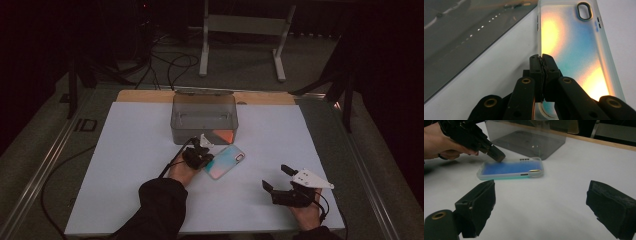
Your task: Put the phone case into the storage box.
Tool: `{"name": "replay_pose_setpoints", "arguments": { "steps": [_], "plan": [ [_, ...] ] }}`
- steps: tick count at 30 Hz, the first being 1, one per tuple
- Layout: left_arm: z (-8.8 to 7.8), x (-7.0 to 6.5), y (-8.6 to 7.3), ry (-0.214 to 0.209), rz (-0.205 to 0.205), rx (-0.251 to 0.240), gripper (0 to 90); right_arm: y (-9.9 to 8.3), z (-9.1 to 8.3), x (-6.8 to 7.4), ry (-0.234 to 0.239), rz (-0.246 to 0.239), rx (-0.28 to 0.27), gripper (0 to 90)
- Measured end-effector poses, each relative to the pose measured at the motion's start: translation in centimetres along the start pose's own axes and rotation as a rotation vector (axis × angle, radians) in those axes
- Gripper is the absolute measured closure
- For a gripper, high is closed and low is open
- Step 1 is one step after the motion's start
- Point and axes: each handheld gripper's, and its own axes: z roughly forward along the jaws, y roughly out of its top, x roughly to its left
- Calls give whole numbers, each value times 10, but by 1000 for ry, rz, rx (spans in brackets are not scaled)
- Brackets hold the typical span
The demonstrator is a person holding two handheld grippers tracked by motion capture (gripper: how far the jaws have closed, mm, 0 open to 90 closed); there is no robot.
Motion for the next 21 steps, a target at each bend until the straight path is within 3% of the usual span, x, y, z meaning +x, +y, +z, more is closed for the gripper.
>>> {"name": "replay_pose_setpoints", "arguments": {
  "steps": [21],
  "plan": [
    [-23,-8,-1,-13,-1,-74,891,0,0,0,-2,0,-1,87]
  ]
}}
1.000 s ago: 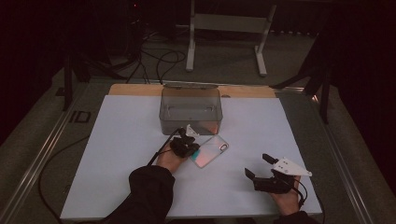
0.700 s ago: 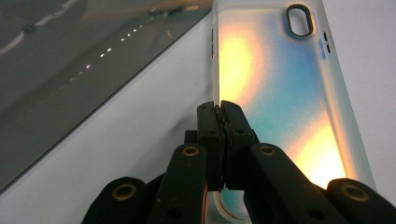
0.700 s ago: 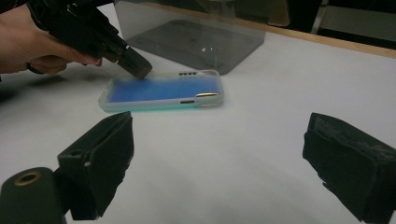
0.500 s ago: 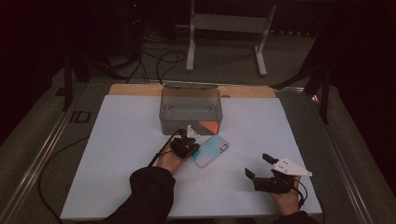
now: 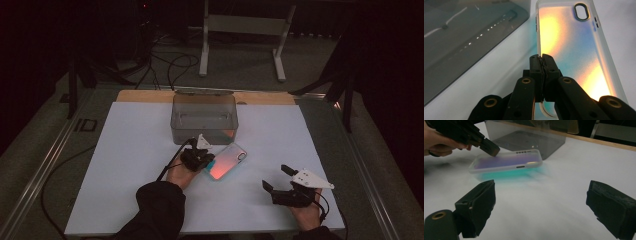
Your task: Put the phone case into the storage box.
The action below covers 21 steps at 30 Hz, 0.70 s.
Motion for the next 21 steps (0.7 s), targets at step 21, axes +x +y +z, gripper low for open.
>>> {"name": "replay_pose_setpoints", "arguments": {
  "steps": [21],
  "plan": [
    [-36,5,-9,35,-56,-73,891,0,1,0,2,12,3,87]
  ]
}}
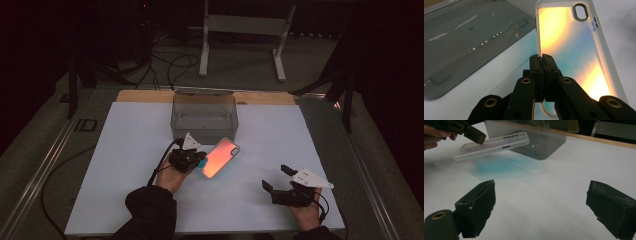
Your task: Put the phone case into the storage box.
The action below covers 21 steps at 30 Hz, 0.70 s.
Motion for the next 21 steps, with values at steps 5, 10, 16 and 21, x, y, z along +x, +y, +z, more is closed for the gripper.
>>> {"name": "replay_pose_setpoints", "arguments": {
  "steps": [5,10,16,21],
  "plan": [
    [-11,3,-7,18,-9,-10,891,0,1,0,-2,5,0,87],
    [-21,9,-14,41,-38,-29,891,0,1,0,-4,10,0,87],
    [-31,15,-21,61,-57,-50,891,1,3,2,-3,8,4,87],
    [-38,19,-26,79,-75,-65,891,1,4,3,1,6,8,87]
  ]
}}
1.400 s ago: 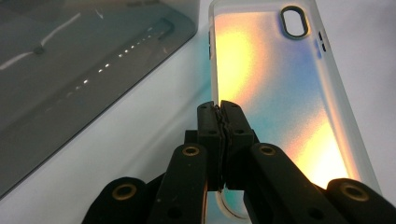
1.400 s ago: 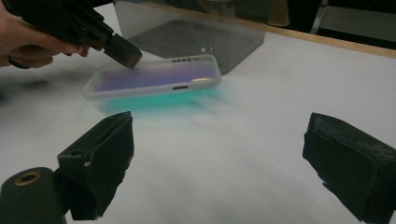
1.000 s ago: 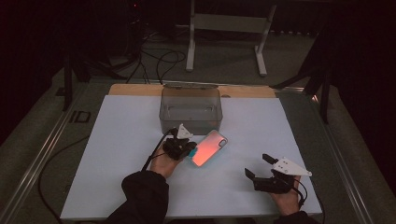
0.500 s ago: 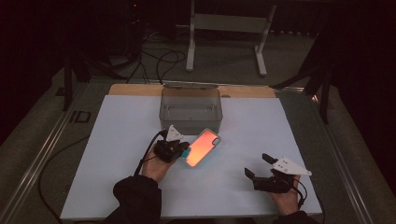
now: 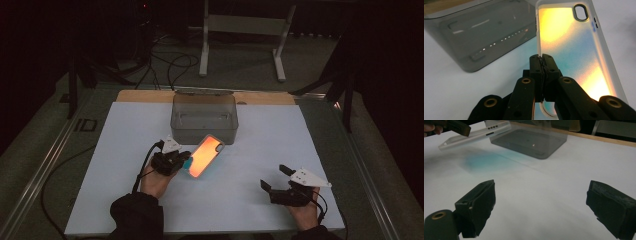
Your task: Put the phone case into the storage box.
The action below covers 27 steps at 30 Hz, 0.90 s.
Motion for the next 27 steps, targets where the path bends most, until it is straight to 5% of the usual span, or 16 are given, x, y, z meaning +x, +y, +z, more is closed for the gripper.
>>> {"name": "replay_pose_setpoints", "arguments": {
  "steps": [27],
  "plan": [
    [-20,5,-11,32,-32,-60,891,0,6,5,15,3,25,86]
  ]
}}
